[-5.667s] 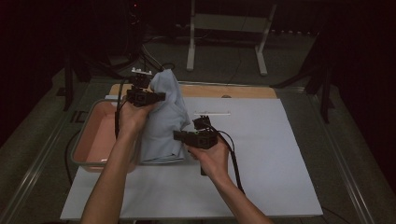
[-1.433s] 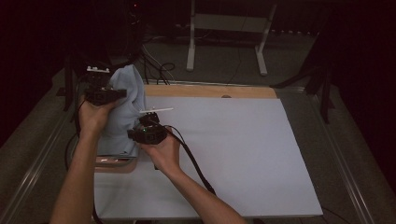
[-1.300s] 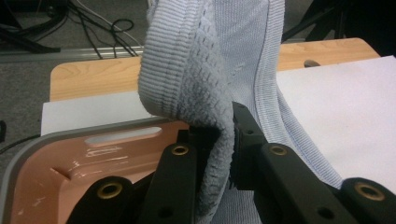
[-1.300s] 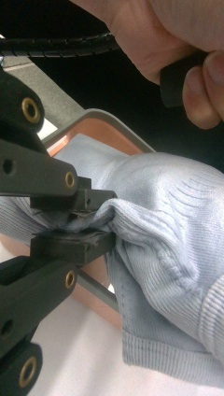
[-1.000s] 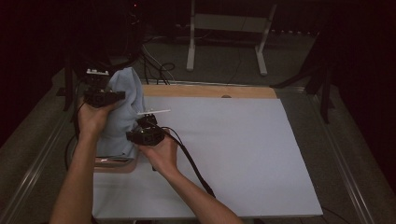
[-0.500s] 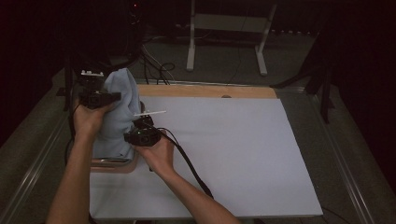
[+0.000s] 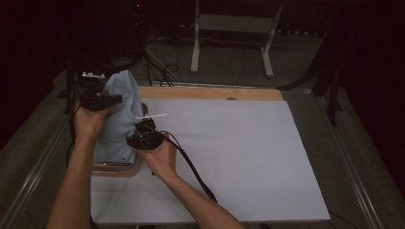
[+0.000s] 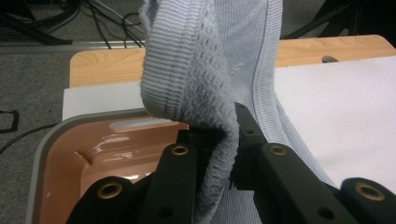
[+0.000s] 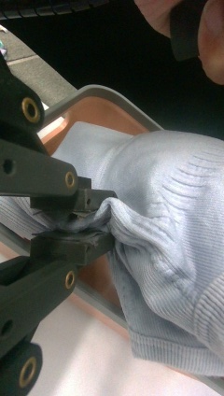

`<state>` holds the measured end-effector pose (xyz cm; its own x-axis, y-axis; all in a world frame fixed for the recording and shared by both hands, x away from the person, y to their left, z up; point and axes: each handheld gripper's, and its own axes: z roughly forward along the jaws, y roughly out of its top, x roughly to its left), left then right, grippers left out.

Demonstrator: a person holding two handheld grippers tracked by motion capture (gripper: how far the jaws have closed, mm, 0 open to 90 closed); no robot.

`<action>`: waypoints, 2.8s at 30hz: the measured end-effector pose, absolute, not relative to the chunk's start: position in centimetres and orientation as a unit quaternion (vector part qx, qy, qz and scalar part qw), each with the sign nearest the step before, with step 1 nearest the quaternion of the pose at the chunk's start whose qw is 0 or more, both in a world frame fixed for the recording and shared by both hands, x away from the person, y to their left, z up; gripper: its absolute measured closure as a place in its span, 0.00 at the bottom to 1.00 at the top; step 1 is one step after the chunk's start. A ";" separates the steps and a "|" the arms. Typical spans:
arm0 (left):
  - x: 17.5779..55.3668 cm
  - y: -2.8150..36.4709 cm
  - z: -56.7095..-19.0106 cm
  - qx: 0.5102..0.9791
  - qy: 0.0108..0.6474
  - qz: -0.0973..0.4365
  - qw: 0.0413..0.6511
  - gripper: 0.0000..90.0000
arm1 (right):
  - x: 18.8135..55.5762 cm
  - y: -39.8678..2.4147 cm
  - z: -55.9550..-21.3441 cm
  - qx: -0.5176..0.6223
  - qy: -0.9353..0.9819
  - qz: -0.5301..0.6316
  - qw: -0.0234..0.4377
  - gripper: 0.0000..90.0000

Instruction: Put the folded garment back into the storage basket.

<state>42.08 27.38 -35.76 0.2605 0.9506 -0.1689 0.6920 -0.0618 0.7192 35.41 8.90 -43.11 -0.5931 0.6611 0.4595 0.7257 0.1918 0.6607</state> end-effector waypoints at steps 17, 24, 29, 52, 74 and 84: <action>42.1 27.5 -35.9 0.708 0.582 0.181 0.358 0.91 | 35.8 9.6 -44.0 -0.453 -0.777 -0.435 0.031 0.90; 42.0 27.8 -36.1 0.705 0.584 0.181 0.358 0.91 | 35.8 9.9 -44.3 -0.455 -0.779 -0.431 0.032 0.90; 41.9 28.2 -36.5 0.705 0.587 0.179 0.356 0.91 | 35.7 10.3 -44.6 -0.454 -0.781 -0.428 0.034 0.90; 42.0 29.3 -38.1 0.701 0.606 0.169 0.337 0.91 | 35.4 11.6 -45.4 -0.444 -0.797 -0.409 0.031 0.90; 42.3 29.2 -39.1 0.705 0.611 0.166 0.320 0.91 | 35.3 11.8 -45.7 -0.443 -0.805 -0.394 0.026 0.89; 42.4 29.3 -39.9 0.705 0.615 0.165 0.311 0.91 | 35.3 11.9 -46.0 -0.442 -0.807 -0.390 0.029 0.89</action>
<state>42.42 29.34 -39.94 0.1883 0.9706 -0.1498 0.7658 -0.0496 0.6411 35.31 11.89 -45.97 -0.6072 0.6908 0.3925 0.7365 0.3041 0.6042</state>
